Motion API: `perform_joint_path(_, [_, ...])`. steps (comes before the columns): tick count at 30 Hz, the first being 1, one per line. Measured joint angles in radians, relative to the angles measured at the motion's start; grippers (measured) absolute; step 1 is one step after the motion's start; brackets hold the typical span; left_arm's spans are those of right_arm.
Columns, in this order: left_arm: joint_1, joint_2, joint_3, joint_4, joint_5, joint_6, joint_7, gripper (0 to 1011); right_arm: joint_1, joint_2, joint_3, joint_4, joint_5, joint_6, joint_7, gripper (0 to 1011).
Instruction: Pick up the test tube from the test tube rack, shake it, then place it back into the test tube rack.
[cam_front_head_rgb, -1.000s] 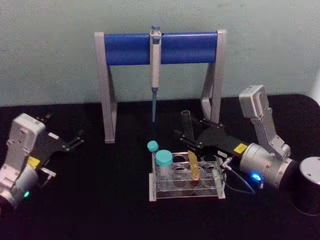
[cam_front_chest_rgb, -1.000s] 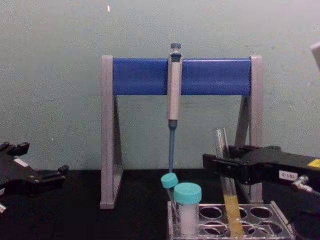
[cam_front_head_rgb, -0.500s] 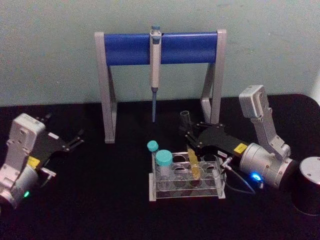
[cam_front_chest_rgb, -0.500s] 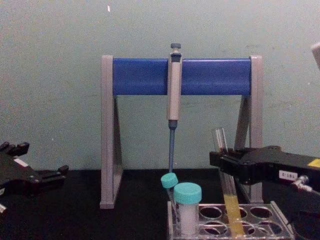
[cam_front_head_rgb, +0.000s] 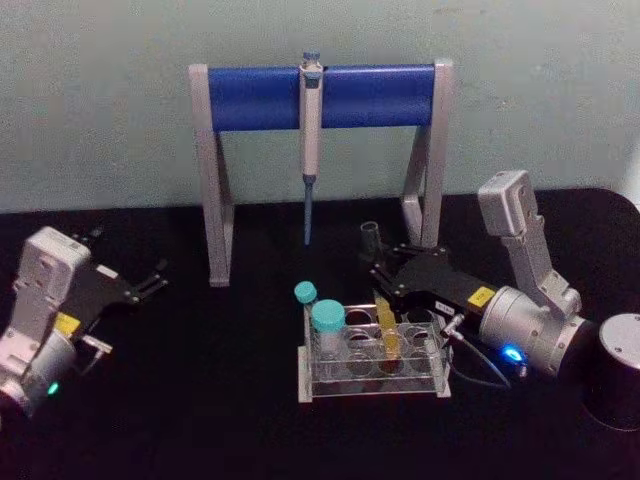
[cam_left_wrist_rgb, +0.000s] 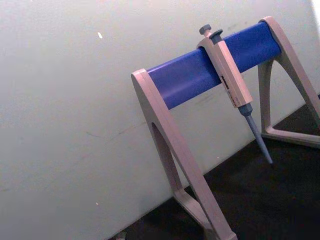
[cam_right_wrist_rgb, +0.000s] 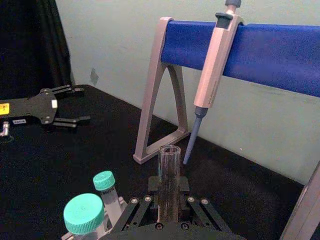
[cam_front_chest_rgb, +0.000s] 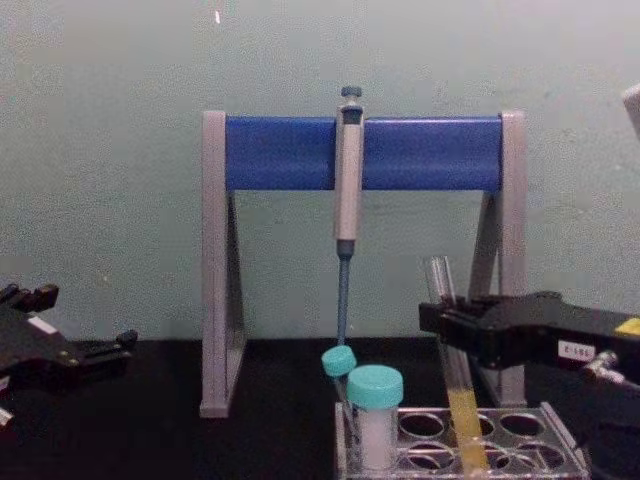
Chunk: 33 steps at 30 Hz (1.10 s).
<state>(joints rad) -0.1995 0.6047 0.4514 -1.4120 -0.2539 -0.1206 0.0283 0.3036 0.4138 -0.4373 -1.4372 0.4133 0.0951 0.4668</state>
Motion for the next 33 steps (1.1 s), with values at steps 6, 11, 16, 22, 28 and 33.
perform_joint_path(6, [0.000,0.000,0.000,0.000,0.000,0.000,0.000,1001,0.000,0.000,0.000,0.000,0.000,0.000,0.000,224])
perform_joint_path(11, [0.000,0.000,0.000,0.000,0.000,0.000,0.000,1001,-0.006,0.004,0.004,-0.011,0.001,-0.010,0.001,224])
perform_joint_path(16, [0.000,0.000,0.000,0.000,0.000,0.000,0.000,1001,-0.016,0.009,0.016,-0.031,0.013,-0.024,0.003,224])
perform_joint_path(22, [0.000,0.000,0.000,0.000,0.000,0.000,0.000,1001,-0.031,0.017,0.033,-0.068,0.024,-0.047,0.001,224])
perform_joint_path(28, [0.000,0.000,0.000,0.000,0.000,0.000,0.000,1001,-0.048,0.026,0.057,-0.109,0.041,-0.086,0.001,224])
perform_joint_path(33, [0.000,0.000,0.000,0.000,0.000,0.000,0.000,1001,-0.061,0.028,0.081,-0.135,0.056,-0.125,0.000,224])
